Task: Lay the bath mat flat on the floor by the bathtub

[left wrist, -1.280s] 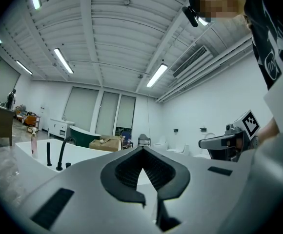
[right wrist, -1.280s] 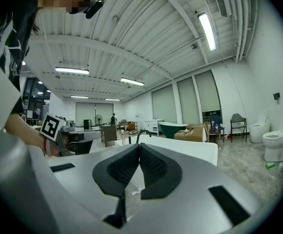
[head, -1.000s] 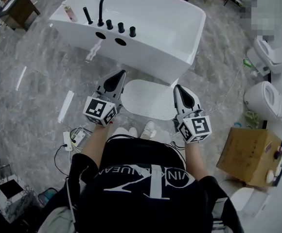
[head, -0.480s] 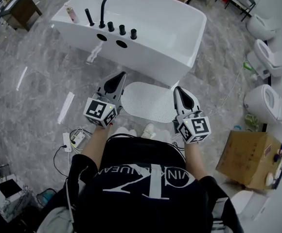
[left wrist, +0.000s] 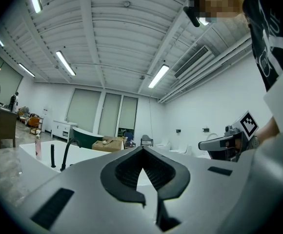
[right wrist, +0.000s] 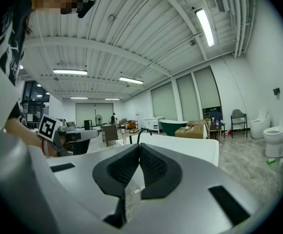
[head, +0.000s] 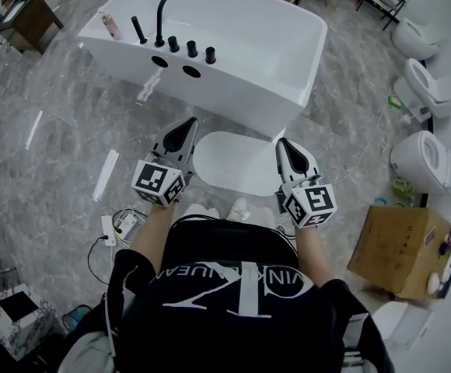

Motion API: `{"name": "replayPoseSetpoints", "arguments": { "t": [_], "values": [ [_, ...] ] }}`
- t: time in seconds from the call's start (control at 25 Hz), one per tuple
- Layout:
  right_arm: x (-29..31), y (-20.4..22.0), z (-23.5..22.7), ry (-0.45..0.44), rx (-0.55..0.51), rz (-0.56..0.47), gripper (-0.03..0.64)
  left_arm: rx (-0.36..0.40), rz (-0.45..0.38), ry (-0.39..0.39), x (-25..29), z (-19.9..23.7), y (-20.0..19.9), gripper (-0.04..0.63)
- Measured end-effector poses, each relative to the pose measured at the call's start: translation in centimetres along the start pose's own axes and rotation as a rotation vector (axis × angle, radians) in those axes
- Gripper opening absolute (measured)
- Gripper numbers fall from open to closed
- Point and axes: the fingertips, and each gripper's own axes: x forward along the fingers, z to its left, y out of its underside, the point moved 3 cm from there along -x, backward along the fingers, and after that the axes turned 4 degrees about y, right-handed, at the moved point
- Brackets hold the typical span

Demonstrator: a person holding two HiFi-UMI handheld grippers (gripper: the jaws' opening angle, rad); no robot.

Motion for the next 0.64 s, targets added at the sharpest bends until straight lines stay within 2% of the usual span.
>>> {"name": "replayPoseSetpoints", "arguments": {
  "t": [0.64],
  "values": [
    [0.9,1.1,-0.4,0.005,0.014,0.031,0.026,0.002,0.006,-0.004,1.0,0.9,0.1,0.014]
  ]
}}
